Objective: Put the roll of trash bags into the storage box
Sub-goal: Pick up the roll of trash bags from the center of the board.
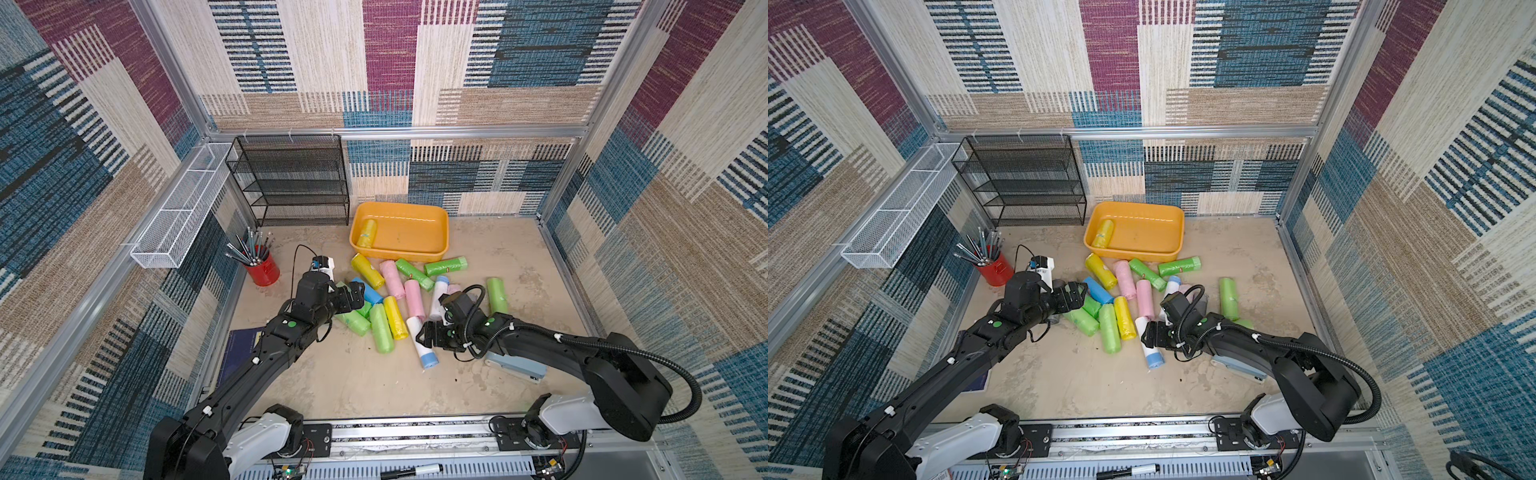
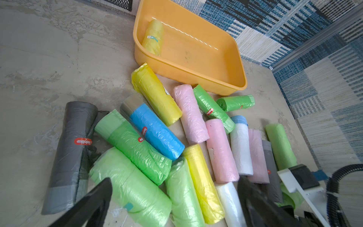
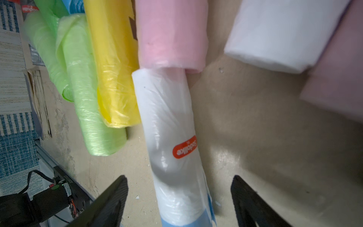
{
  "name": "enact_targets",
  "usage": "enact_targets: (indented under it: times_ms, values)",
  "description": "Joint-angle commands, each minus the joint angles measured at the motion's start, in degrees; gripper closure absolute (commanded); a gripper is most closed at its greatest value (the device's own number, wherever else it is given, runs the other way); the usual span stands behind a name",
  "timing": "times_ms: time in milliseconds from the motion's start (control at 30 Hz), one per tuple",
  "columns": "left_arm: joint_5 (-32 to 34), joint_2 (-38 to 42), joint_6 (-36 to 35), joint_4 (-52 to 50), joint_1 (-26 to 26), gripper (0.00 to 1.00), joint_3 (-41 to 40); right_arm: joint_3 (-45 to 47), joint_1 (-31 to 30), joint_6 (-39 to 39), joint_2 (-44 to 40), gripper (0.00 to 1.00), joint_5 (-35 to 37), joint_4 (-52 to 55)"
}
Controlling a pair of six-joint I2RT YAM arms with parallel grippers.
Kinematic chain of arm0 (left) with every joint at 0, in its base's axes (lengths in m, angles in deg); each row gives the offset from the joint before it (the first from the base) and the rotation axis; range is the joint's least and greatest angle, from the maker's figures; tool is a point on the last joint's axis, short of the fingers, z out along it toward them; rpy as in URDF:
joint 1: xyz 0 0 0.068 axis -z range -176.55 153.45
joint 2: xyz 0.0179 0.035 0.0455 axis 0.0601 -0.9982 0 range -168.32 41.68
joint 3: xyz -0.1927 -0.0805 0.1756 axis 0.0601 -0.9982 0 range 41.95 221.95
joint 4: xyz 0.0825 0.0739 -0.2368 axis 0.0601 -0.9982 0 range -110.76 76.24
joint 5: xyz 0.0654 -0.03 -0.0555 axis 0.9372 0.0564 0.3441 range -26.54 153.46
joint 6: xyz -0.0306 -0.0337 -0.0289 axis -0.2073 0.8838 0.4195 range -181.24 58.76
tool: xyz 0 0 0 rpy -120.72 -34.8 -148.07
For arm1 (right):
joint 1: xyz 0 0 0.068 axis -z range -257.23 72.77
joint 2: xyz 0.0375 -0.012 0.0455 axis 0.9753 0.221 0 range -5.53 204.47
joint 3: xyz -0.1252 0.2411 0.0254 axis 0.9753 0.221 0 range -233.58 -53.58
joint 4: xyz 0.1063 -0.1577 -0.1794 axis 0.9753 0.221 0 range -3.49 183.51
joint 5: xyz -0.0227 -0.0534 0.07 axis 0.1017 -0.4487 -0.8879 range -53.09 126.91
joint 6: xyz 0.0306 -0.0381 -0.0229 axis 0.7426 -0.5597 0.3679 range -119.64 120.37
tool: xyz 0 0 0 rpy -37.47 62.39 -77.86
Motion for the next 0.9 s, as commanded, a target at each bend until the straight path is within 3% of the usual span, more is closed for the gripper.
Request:
enact_targets:
  times_ms: [0,367,867]
  values:
    - [-1.31,-0.23,0.54,1.68,0.02,0.0,-0.22,-0.66,-0.53,0.89,0.5,0.17,0.68,-1.85]
    - [-1.11,-0.93,0.83,1.73,-0.04,0.01,-0.19,-0.01,-0.97,1.54,2.0,0.38,0.6,-3.16]
    - [-0.38,-0.75,1.17,1.52,-0.04,0.02,-0.45,-0.36,-1.96,1.42,6.47,0.47,-0.49,-4.8]
